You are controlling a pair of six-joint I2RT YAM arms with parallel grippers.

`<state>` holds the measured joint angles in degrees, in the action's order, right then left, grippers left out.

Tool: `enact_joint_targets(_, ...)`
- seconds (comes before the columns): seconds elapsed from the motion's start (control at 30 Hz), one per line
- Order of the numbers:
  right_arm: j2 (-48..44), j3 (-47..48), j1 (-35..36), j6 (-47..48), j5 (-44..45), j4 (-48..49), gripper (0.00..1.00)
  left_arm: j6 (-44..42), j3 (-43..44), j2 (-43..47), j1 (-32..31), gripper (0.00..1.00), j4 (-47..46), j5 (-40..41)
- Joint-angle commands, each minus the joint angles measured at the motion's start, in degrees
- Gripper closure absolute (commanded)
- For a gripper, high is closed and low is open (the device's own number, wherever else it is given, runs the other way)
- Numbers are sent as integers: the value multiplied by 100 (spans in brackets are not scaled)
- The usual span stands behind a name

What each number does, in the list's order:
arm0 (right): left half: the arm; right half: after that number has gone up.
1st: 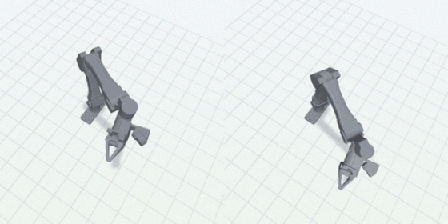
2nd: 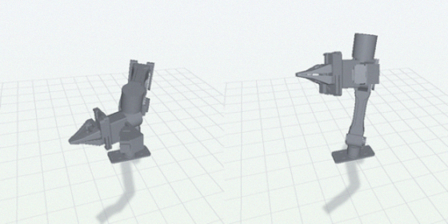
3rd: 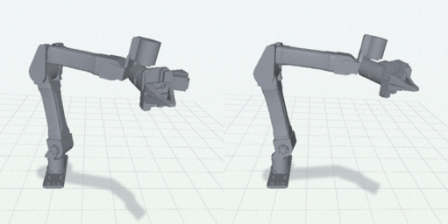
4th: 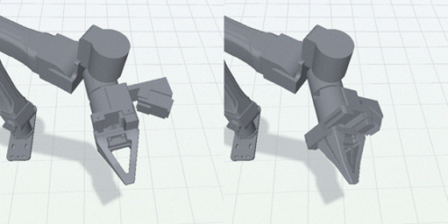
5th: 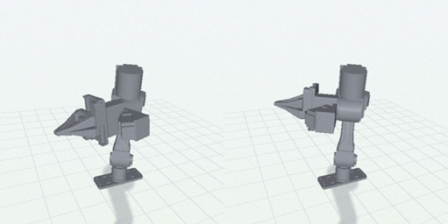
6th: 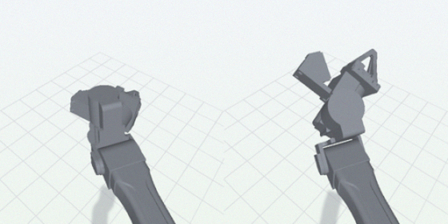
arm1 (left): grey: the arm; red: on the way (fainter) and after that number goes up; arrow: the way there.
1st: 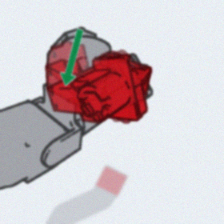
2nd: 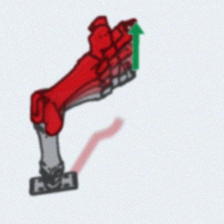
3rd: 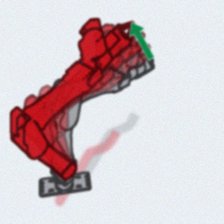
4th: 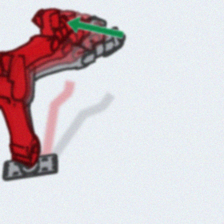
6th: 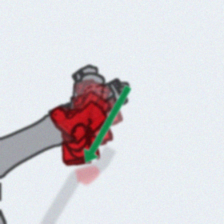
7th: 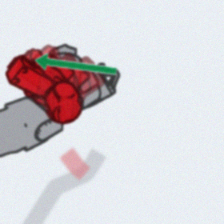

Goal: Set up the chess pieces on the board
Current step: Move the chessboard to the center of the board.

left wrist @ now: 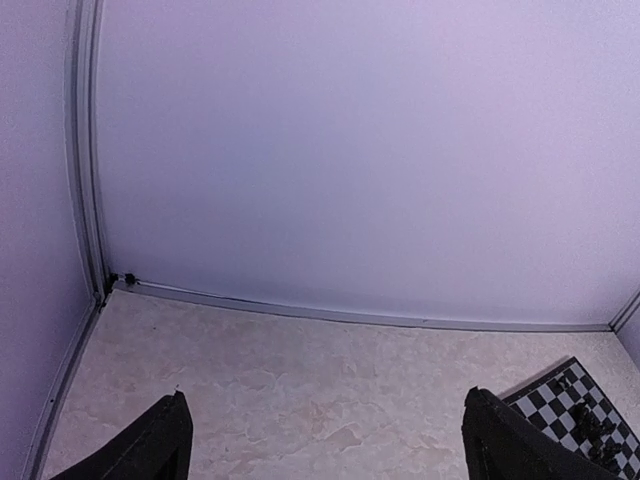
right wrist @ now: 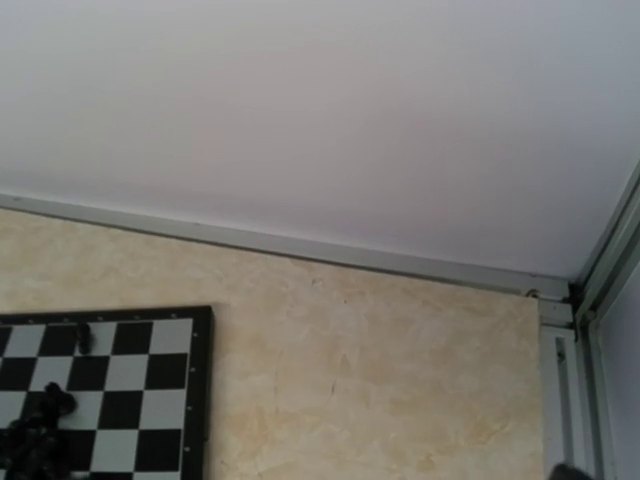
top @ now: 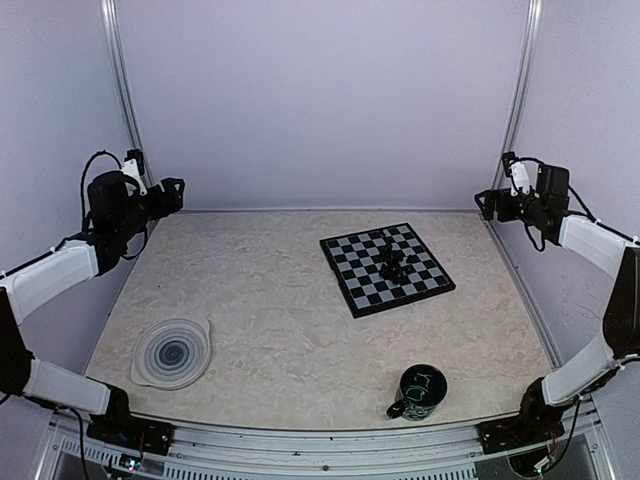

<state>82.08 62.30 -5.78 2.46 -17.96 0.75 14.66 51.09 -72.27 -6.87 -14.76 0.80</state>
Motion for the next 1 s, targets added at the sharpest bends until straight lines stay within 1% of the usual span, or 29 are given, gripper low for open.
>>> enact_joint_targets(0.0,181,-170,52,19,34,580,1,-513,-213,84,-348,5,-272,-51)
enact_joint_targets(0.1,278,-244,52,142,39,709,1,-640,-245,38,-614,3,-324,-83)
enact_joint_targets(0.2,370,-268,38,189,-21,774,1,-846,-83,-142,-926,2,-89,-86)
enact_joint_targets(0.27,438,-268,40,270,-35,785,1,-976,-52,-249,-1235,1,-120,451)
enact_joint_targets(0.3,474,-256,41,324,-22,787,1,-973,-46,-290,-1374,1,-217,863)
enact_joint_targets(0.33,507,-246,41,389,15,782,1,-918,23,-328,-1456,1,-218,1203)
enact_joint_targets(0.37,539,-229,42,450,74,770,1,-884,164,-394,-1452,1,-86,1378)
enact_joint_targets(0.4,569,-223,40,499,139,771,1,-1008,357,-482,-1414,1,119,1290)
enact_joint_targets(0.43,609,-212,35,550,192,768,1,-1195,578,-643,-1304,1,347,818)
enact_joint_targets(0.47,659,-189,33,595,233,746,1,-1086,681,-786,-1174,1,354,468)
enact_joint_targets(0.5,724,-151,27,628,277,703,1,-732,614,-860,-990,1,71,270)
enact_joint_targets(0.57,883,-36,14,681,287,532,2,33,248,-855,-535,1,-861,-583)
enact_joint_targets(0.6,980,71,10,694,283,438,4,296,145,-834,-381,2,-1230,-998)
enact_joint_targets(0.63,1083,149,7,708,253,334,7,309,214,-889,-354,5,-1308,-1171)
enact_joint_targets(0.67,1196,232,1,711,200,218,10,140,485,-980,-438,10,-1057,-1155)
enact_joint_targets(0.73,1424,380,1,713,23,36,18,-391,1221,-1357,-841,20,-255,-662)
enact_joint_targets(0.8,1655,516,-1,726,-170,-222,26,-661,2017,-2037,-1338,25,475,-167)
enact_joint_targets(0.9,2106,839,-2,626,-309,-557,36,-548,3079,-3013,-1821,32,1156,-192)
enact_joint_targets(0.97,2586,1244,-2,529,-431,-875,44,-444,3477,-3540,-2116,32,1241,-222)
